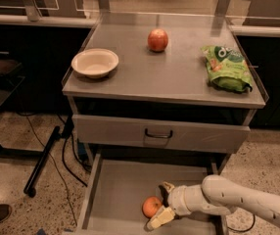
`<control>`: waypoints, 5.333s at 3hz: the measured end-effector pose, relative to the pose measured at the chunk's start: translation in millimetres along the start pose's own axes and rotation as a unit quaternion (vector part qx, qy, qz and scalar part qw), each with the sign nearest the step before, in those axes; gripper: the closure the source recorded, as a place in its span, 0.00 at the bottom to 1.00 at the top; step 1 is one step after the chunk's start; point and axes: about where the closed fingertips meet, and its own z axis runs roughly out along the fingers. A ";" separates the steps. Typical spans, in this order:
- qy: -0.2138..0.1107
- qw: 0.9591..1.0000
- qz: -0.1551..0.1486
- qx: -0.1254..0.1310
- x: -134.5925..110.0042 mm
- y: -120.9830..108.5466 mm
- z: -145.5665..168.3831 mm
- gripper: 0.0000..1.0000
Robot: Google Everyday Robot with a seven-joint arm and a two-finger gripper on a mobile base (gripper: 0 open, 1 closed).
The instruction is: Pick orange from middle drawer and place on counter
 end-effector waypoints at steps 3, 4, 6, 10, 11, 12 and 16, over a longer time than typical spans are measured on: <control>-0.006 0.999 0.023 -0.041 27.0 10.1 40.3 0.00; -0.004 0.999 0.025 -0.045 25.1 10.9 44.8 0.00; -0.004 0.999 0.025 -0.045 25.0 10.9 44.8 0.42; -0.021 0.999 0.015 -0.035 -22.7 36.6 10.8 1.00; -0.019 0.999 0.019 -0.033 -55.4 55.8 -19.6 1.00; 0.000 1.000 0.016 -0.025 -93.2 76.9 -63.3 1.00; -0.037 0.998 -0.034 0.027 -177.6 94.2 -124.3 1.00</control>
Offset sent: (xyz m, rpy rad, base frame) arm -0.0069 0.0039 -0.0347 0.0442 0.0461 0.0089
